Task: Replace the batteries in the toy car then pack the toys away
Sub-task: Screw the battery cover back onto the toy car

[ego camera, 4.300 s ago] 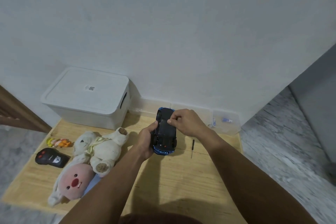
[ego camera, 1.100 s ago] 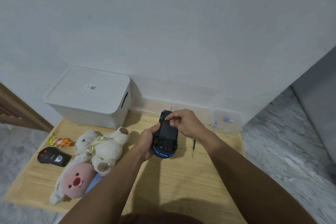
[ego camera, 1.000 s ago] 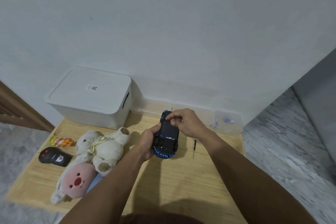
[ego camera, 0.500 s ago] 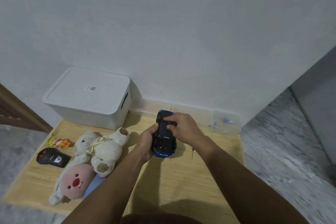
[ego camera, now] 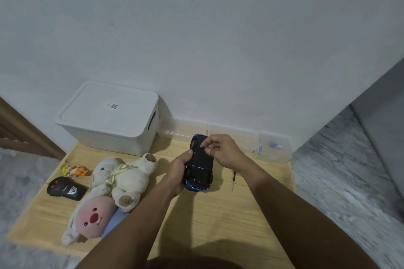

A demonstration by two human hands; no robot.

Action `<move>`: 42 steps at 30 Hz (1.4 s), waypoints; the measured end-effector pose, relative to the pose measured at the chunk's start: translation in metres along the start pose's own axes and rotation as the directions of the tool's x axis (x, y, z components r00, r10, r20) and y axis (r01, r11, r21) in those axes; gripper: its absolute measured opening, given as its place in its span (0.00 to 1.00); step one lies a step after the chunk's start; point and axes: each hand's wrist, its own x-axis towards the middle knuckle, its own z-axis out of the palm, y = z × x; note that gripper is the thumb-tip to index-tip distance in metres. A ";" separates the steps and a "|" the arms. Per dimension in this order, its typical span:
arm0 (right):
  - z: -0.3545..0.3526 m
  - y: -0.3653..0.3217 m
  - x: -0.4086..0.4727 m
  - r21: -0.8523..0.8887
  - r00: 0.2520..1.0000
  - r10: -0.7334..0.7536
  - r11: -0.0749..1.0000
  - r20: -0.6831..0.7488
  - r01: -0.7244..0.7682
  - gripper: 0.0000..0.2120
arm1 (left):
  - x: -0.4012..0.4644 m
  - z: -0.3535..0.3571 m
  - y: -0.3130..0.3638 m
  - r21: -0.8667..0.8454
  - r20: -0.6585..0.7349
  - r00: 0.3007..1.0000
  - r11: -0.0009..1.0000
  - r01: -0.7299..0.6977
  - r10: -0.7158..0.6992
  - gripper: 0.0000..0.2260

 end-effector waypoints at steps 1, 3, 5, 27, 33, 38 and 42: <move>-0.001 0.001 0.000 0.001 1.000 0.004 1.000 0.007 -0.004 0.11 | 0.000 0.000 -0.001 0.000 -0.001 1.000 1.000 0.004 -0.004 0.18; -0.002 0.002 0.001 -0.001 1.000 0.010 1.000 0.017 -0.010 0.12 | 0.001 0.000 -0.002 -0.002 -0.001 1.000 1.000 0.006 -0.006 0.18; -0.002 0.003 0.002 -0.001 1.000 0.009 1.000 0.017 -0.009 0.12 | 0.001 0.001 -0.002 -0.004 0.000 1.000 1.000 0.006 -0.006 0.18; 0.018 0.012 -0.002 -0.318 0.977 -0.080 0.948 -0.198 0.013 0.10 | 0.007 0.004 -0.004 0.042 0.021 0.999 0.999 -0.026 0.025 0.13; 0.019 0.029 -0.007 -0.141 0.973 -0.032 0.990 -0.229 0.000 0.11 | 0.012 -0.003 -0.012 0.135 -0.046 0.998 0.990 -0.036 0.042 0.11; 0.007 0.064 -0.015 -0.139 0.937 0.153 0.969 -0.313 -0.204 0.09 | 0.015 -0.023 -0.017 0.127 -0.170 0.985 0.992 0.011 0.011 0.09; 0.004 0.100 -0.027 -0.222 0.885 0.274 0.900 -0.377 -0.374 0.09 | 0.018 -0.038 -0.021 0.126 -0.227 0.974 0.991 0.042 -0.012 0.09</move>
